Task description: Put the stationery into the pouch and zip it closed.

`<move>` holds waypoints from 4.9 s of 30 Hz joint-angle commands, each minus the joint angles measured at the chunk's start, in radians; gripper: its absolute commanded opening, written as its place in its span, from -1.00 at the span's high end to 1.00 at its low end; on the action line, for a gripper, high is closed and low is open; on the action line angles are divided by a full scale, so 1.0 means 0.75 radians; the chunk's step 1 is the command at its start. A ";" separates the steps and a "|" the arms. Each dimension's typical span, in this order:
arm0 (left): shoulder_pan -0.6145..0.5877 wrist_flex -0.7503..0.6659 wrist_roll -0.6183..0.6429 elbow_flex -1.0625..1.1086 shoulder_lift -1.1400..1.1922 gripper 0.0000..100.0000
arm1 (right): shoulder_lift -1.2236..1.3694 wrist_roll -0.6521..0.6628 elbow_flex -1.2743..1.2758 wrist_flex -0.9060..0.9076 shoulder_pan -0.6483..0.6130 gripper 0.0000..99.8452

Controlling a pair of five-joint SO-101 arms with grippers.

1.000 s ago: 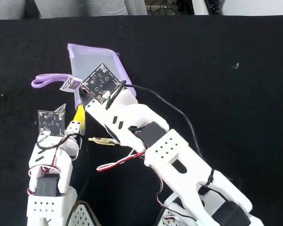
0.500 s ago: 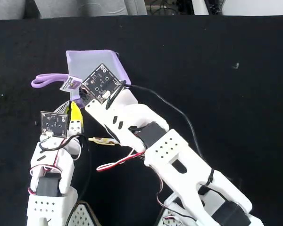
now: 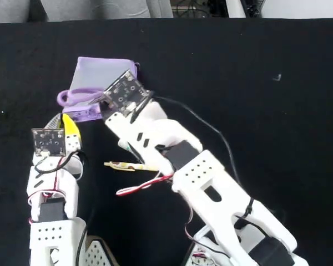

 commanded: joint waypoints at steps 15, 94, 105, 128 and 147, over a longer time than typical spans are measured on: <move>-0.122 -0.031 -0.010 0.034 0.016 0.94 | -0.001 -0.006 -0.363 0.360 0.395 0.98; 0.189 0.153 0.149 0.019 -0.254 0.50 | -0.003 -0.008 -0.484 0.524 0.352 0.98; 0.183 -0.086 0.155 -0.236 0.387 0.50 | -0.005 -0.008 -0.486 0.526 0.352 0.98; 0.126 -0.681 0.160 -0.472 1.275 0.51 | -0.003 -0.008 -0.482 0.524 0.360 0.98; 0.138 -0.499 0.158 -0.312 0.786 0.50 | 0.005 -0.008 -0.482 0.516 0.360 0.98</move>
